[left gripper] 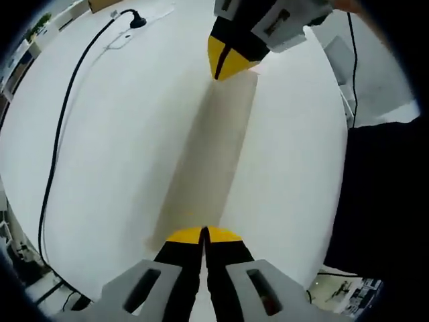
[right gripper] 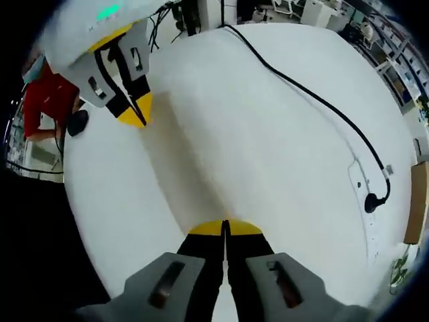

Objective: Arrange the utensils inside the cutlery case until each visible utensil rests in its matching compartment.

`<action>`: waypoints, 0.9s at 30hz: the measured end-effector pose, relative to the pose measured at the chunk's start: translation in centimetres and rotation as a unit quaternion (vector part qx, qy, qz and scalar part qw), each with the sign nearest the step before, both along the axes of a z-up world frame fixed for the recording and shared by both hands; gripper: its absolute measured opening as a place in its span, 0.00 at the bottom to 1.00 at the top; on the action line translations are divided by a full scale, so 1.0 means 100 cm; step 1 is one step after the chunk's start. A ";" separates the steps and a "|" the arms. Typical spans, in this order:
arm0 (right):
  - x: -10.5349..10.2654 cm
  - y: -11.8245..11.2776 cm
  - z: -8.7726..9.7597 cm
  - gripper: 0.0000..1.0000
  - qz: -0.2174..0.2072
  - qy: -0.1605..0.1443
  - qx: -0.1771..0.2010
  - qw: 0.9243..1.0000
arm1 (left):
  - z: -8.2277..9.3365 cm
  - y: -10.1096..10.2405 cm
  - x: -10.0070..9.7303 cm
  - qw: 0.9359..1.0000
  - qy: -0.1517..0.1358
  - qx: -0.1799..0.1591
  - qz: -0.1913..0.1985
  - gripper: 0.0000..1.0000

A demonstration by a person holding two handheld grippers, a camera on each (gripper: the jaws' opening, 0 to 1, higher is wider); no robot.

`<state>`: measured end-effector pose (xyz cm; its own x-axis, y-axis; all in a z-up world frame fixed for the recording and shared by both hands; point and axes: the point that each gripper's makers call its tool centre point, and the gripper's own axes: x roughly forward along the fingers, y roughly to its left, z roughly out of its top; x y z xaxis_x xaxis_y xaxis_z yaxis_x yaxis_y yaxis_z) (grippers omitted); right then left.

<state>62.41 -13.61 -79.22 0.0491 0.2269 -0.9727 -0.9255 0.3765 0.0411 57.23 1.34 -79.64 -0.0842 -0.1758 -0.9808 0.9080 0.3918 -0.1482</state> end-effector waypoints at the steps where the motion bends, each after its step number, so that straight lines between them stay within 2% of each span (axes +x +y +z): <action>1: 0.001 -0.004 0.000 0.00 0.009 -0.008 -0.010 1.000 | 0.000 0.000 -0.001 1.000 0.000 0.002 -0.001 0.00; 3: 0.000 -0.014 -0.007 0.00 0.005 -0.004 -0.030 1.000 | 0.000 0.000 0.001 1.000 -0.001 0.006 -0.006 0.00; 5: 0.005 -0.012 -0.006 0.00 -0.011 -0.016 -0.022 1.000 | 0.000 0.000 0.003 1.000 -0.003 0.005 -0.004 0.01; 6: 0.004 -0.013 -0.006 0.00 -0.023 -0.002 -0.032 0.999 | 0.000 0.001 0.004 1.000 -0.003 0.005 -0.002 0.00; 8: 0.004 -0.013 -0.005 0.00 -0.002 -0.005 -0.040 0.999 | 0.000 0.002 0.005 1.000 -0.004 0.004 -0.001 0.00; 12: 0.005 -0.013 -0.006 0.00 -0.015 0.003 -0.047 0.999 | 0.000 0.002 0.005 1.000 -0.002 0.002 0.006 0.01; 15: 0.003 -0.012 -0.006 0.00 -0.005 -0.004 -0.057 0.998 | -0.001 0.002 0.005 1.000 -0.003 0.006 0.001 0.01; 18: 0.003 -0.012 -0.007 0.00 0.017 -0.015 -0.074 0.997 | -0.001 0.001 0.006 1.000 -0.003 0.017 -0.005 0.01; 22: 0.003 -0.012 -0.007 0.00 0.012 -0.013 -0.079 0.997 | -0.002 0.001 0.006 0.999 -0.002 0.036 -0.001 0.01; 24: 0.003 -0.012 -0.007 0.00 0.019 -0.013 -0.081 0.996 | -0.002 0.000 0.005 0.999 -0.004 0.045 -0.015 0.01; 27: 0.004 -0.012 -0.007 0.00 0.014 -0.005 -0.074 0.997 | -0.002 0.001 0.006 0.998 -0.004 0.053 -0.014 0.01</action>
<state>62.77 -14.84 -79.89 0.0539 0.0820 -0.9952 -0.9356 0.3524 -0.0216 57.79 1.45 -79.85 -0.0802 -0.0685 -0.9944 0.9199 0.3791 -0.1003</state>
